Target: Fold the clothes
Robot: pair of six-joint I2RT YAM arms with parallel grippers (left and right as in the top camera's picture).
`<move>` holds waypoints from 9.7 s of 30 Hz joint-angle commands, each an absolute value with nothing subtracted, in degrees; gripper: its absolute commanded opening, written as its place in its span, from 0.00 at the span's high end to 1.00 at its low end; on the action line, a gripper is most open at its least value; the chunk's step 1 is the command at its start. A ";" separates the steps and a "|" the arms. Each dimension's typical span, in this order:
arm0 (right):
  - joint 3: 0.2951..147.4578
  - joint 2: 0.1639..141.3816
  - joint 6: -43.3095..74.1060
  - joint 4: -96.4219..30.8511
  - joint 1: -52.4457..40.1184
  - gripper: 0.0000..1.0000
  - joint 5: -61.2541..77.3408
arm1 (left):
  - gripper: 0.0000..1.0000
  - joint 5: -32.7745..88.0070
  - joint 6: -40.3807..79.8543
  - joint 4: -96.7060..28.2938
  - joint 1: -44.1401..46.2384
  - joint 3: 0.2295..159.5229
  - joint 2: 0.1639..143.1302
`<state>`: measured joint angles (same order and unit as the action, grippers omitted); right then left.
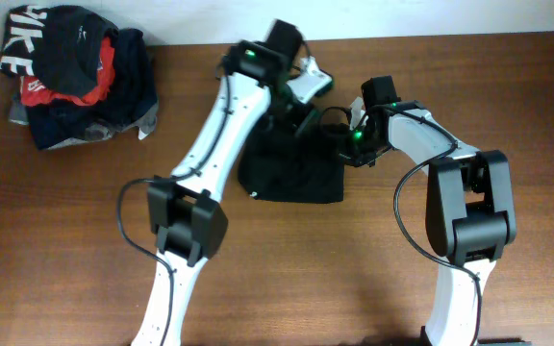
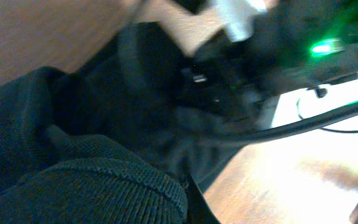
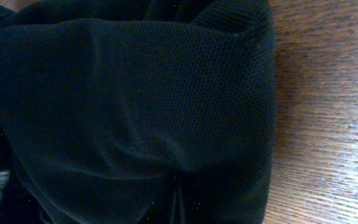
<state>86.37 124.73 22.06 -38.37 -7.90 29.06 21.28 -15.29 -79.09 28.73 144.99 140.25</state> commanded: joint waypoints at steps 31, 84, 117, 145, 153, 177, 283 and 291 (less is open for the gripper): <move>92.95 121.21 21.52 -38.59 13.45 0.96 47.64 | 0.99 22.81 -10.31 -74.13 33.91 146.19 137.99; 92.92 121.21 -8.82 -54.92 -7.25 0.68 35.11 | 0.01 26.74 0.14 -76.40 0.69 161.34 134.67; 93.03 119.81 6.52 -48.01 -4.84 0.96 28.56 | 0.01 26.52 -0.95 -78.11 1.10 161.34 134.82; 99.29 117.78 0.64 -60.93 5.19 0.29 23.88 | 0.01 25.45 -2.55 -78.74 1.10 161.34 134.93; 101.16 111.13 -20.12 -65.65 -0.71 0.29 26.76 | 0.00 23.92 -3.14 -78.67 1.06 161.34 134.93; 90.48 114.17 -30.00 -55.59 -8.27 0.53 30.89 | 0.01 23.94 -3.14 -78.74 1.06 161.34 134.93; 105.67 107.63 16.75 -65.60 15.49 0.11 11.79 | 0.00 23.31 -8.73 -77.45 8.12 155.28 135.04; 105.67 107.72 20.60 -64.27 26.83 0.10 13.50 | 0.01 15.33 -10.83 -71.90 25.12 150.36 135.09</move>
<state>105.27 107.85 18.33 -64.99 22.81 12.51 20.45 -8.78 -73.87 18.22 153.21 135.96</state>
